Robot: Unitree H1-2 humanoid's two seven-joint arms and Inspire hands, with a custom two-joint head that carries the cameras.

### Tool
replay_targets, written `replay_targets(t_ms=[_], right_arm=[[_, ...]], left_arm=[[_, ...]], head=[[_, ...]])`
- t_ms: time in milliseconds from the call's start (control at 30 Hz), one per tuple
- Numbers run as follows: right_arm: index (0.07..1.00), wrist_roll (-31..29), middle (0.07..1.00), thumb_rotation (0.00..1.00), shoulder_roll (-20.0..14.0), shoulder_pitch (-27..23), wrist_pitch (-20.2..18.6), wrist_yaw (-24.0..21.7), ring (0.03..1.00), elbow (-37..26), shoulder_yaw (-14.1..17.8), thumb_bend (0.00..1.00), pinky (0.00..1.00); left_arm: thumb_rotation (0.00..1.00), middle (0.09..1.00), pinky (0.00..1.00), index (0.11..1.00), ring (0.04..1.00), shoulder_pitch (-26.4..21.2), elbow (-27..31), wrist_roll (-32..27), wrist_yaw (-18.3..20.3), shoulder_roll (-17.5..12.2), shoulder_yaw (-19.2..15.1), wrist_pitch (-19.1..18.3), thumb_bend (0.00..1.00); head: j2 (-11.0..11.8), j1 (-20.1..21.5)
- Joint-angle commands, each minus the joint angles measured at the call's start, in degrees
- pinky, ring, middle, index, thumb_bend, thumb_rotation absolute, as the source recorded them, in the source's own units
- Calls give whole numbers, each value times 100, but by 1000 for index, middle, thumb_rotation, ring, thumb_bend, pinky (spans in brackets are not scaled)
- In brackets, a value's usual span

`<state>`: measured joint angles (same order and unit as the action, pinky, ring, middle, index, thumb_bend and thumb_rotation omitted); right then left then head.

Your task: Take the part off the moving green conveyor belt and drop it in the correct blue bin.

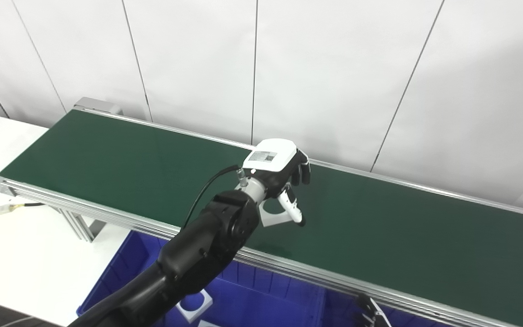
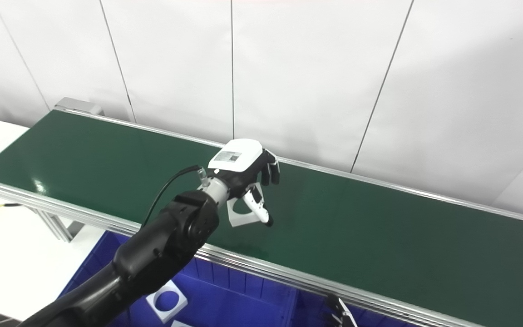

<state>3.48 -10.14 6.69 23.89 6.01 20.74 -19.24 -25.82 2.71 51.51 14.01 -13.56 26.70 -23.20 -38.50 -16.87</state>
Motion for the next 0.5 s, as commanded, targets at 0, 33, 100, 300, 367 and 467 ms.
replay_targets(t_ms=[0,33,100,300,367,467], right_arm=[[900,-122,884,858,-13,-8,304,-167,804,-267,126,859,746],[899,-181,880,844,-5,5,304,-250,803,-323,184,857,744],[894,-235,869,817,1,25,304,-374,794,-435,293,843,735],[886,-254,855,821,15,33,304,-634,784,-672,549,869,729],[886,-269,862,823,24,18,304,-705,781,-695,610,867,726],[887,-318,863,825,36,15,304,-834,784,-758,702,874,727]], left_arm=[[0,475,216,487,292,-26,265,175,53,-42,-52,-74,525],[0,475,216,487,290,33,320,205,109,-38,-54,-91,525],[0,476,216,487,291,124,442,273,241,-26,-62,-137,525],[0,475,204,487,277,397,641,477,451,38,-68,-186,525],[0,475,202,486,275,527,686,524,459,75,-36,-172,525],[0,476,207,486,282,739,703,582,419,155,13,-127,524]], head=[[-107,-81],[-173,-122],[-326,-216],[-750,-403],[-832,-427],[-996,-487]])
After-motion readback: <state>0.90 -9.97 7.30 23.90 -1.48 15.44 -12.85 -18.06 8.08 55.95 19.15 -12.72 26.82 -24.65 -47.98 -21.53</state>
